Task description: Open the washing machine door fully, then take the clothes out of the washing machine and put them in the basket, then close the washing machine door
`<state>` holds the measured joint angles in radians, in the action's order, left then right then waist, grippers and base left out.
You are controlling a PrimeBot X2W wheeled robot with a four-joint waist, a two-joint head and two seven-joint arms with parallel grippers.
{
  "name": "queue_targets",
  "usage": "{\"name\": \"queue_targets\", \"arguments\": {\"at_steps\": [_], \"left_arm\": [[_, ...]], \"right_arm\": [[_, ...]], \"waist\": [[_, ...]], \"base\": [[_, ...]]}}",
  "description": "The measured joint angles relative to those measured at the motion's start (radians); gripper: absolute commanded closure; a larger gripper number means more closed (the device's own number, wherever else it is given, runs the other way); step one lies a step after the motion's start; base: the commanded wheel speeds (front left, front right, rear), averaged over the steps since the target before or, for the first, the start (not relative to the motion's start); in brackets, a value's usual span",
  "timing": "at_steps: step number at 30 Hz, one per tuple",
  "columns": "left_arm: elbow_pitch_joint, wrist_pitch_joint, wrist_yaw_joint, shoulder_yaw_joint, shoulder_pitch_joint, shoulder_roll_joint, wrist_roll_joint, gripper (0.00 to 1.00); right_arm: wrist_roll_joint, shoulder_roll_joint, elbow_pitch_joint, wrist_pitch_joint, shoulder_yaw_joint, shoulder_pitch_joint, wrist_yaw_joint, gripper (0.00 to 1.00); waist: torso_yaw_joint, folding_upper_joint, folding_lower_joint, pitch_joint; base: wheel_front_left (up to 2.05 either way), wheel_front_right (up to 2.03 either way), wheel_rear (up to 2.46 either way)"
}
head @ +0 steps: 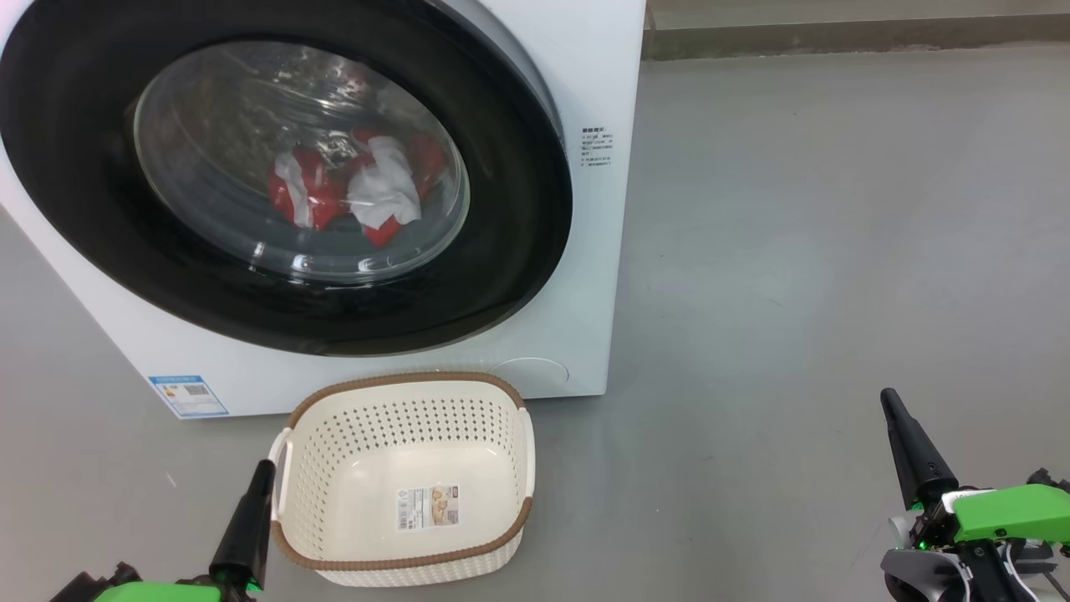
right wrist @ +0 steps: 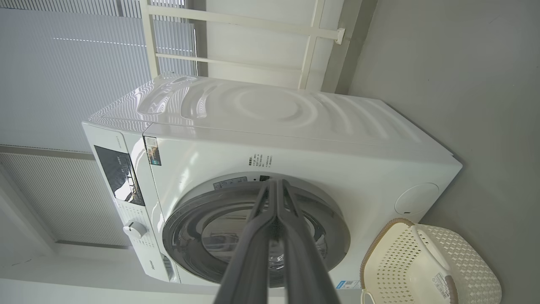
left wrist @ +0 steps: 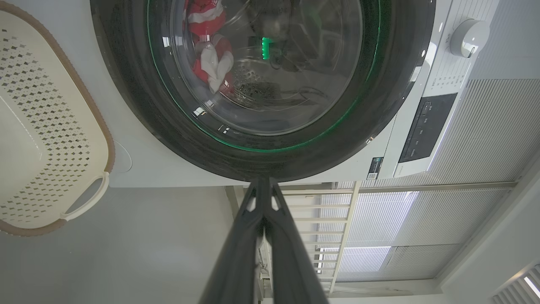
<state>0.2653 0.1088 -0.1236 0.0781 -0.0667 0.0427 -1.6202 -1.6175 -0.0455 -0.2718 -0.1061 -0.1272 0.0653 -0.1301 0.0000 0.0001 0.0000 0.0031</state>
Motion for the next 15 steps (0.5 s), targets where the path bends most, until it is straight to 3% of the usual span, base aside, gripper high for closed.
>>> {"name": "queue_targets", "arguments": {"at_steps": [3, 4, 15], "left_arm": [[0.0, 0.0, 0.0, 0.0, 0.0, 0.0, 0.0, 1.0], [0.006, 0.0, 0.0, -0.002, 0.002, -0.001, 0.0, 0.0], [0.045, -0.015, 0.001, -0.016, 0.047, -0.018, 0.001, 0.0]], "right_arm": [[0.0, 0.0, 0.0, 0.0, 0.0, 0.0, 0.0, 1.0], [0.0, 0.001, -0.007, 0.0, 0.002, -0.001, 0.0, 0.0], [0.0, 0.024, -0.054, 0.015, 0.018, -0.045, 0.0, 0.0]], "waist": [[0.0, 0.0, 0.0, 0.0], [0.0, 0.0, 0.0, 0.0], [0.002, 0.0, 0.0006, -0.002]], "base": [[0.0, 0.0, 0.0], [0.0, 0.0, 0.0], [0.0, 0.0, 0.0]]}}
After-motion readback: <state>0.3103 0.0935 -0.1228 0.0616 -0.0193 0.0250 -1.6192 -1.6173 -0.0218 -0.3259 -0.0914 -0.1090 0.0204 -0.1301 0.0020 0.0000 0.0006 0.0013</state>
